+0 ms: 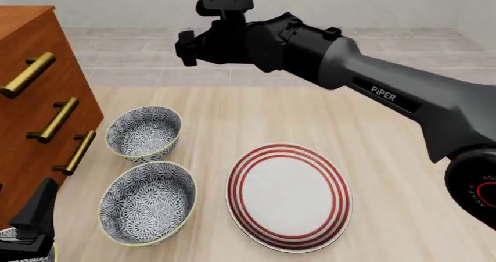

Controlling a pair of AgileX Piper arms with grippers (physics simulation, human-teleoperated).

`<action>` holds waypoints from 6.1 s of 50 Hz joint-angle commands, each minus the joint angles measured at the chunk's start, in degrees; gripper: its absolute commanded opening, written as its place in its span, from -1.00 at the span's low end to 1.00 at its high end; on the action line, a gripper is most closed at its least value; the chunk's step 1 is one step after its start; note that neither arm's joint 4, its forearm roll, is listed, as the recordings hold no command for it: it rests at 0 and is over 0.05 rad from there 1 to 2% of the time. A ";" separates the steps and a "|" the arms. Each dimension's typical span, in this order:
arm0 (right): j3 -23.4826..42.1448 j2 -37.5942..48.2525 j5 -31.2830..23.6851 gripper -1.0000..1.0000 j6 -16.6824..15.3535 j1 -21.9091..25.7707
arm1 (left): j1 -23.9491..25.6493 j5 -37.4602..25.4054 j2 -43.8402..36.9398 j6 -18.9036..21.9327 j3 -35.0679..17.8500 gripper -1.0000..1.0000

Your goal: Pick up the bowl and put it in the front on the plate.

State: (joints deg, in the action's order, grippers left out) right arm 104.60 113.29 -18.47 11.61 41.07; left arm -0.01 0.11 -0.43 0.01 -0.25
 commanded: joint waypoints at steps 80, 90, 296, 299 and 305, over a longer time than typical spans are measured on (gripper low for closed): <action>20.04 27.18 -1.37 1.00 5.42 0.40 | 0.01 0.00 -0.01 -0.01 0.00 1.00; 18.40 27.70 0.04 1.00 5.96 1.70 | 0.01 0.00 0.00 -0.01 0.00 1.00; -31.89 -12.40 18.38 -1.00 5.52 -2.61 | 0.01 0.00 -0.01 -0.01 0.00 1.00; -33.57 -13.41 19.17 -1.00 5.88 -2.57 | 0.01 0.00 0.00 0.00 0.00 1.00; -36.45 -15.61 20.19 -1.00 6.43 -3.17 | -0.01 0.00 -0.01 -0.01 0.00 1.00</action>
State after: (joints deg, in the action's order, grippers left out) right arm 72.31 101.02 -0.16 16.99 38.60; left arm -0.01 0.11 -0.44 0.00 -0.25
